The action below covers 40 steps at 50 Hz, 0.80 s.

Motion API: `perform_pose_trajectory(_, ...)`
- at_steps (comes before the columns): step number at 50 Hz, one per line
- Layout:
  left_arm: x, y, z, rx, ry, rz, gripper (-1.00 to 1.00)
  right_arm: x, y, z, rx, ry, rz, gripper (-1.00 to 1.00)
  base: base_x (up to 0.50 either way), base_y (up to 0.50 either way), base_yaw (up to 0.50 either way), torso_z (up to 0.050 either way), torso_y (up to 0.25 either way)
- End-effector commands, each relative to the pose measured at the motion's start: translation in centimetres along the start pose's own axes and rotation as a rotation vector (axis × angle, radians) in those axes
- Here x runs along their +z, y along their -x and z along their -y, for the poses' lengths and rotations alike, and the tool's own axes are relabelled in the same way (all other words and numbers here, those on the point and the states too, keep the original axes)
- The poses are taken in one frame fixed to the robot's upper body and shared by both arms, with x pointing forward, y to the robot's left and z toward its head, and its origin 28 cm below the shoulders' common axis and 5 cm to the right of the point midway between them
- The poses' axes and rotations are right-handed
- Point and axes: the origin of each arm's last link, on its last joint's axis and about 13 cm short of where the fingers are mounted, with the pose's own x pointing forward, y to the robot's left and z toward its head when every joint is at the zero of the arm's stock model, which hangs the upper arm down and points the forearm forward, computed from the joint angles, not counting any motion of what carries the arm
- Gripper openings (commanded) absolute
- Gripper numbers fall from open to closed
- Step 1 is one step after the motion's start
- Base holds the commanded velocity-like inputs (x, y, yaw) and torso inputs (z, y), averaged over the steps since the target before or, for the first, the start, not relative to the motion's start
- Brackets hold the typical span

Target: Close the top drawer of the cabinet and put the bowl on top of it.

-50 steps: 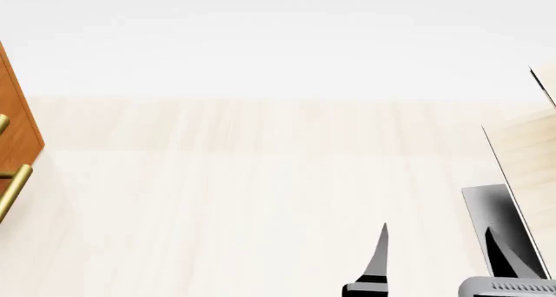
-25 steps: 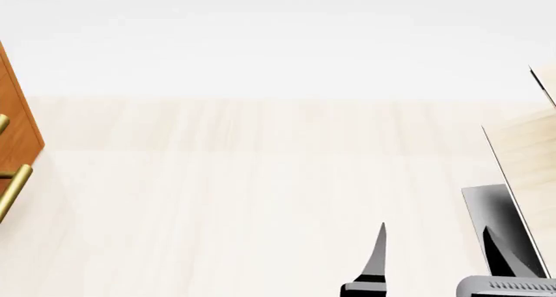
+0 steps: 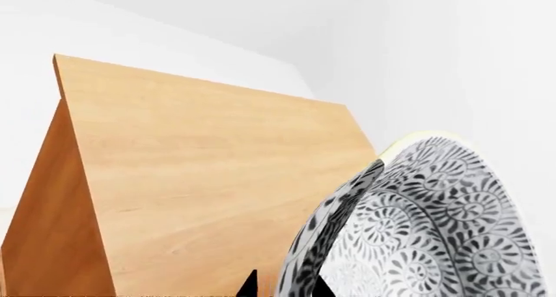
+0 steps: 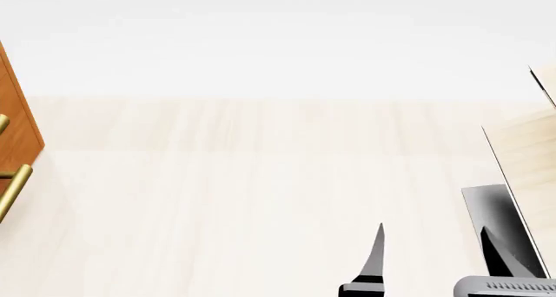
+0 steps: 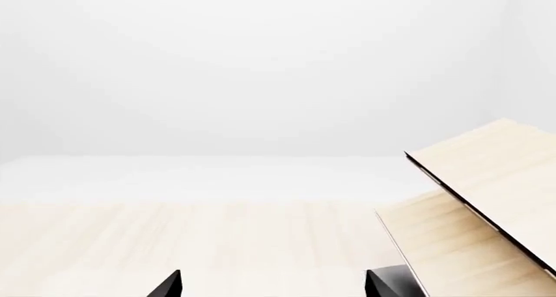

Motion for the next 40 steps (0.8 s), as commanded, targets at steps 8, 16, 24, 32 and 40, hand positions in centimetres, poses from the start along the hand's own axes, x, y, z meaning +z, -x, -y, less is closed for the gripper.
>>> perform_pose_trajectory(8, 0.1, 0.1, 0.0, 0.032, -0.01, -0.024, 1.0, -0.1, 0.0, 0.0, 0.0, -0.003, -0.002, 1.0, 0.0, 0.0, 0.0, 0.0, 0.0)
perform_pose_trajectory(16, 0.2, 0.3, 0.2, 0.003, -0.018, -0.039, 1.0, -0.1, 0.2, 0.1, 0.002, -0.004, -0.001, 1.0, 0.0, 0.0, 0.0, 0.0, 0.0)
perform_pose_trajectory(24, 0.3, 0.8, 0.9, -0.022, -0.021, -0.051, 1.0, -0.2, 0.2, 0.2, 0.0, -0.005, 0.001, 1.0, 0.0, 0.0, 0.0, 0.0, 0.0)
perform_pose_trajectory(32, 0.5, 1.2, 1.2, -0.041, -0.026, -0.068, 1.0, -0.2, 0.2, 0.4, 0.0, -0.009, 0.0, 1.0, 0.0, 0.0, 0.0, 0.0, 0.0)
perform_pose_trajectory(40, 1.4, 3.0, 1.9, -0.067, -0.036, -0.054, 1.0, -0.2, 0.0, 0.2, 0.005, -0.01, -0.001, 1.0, 0.0, 0.0, 0.0, 0.0, 0.0)
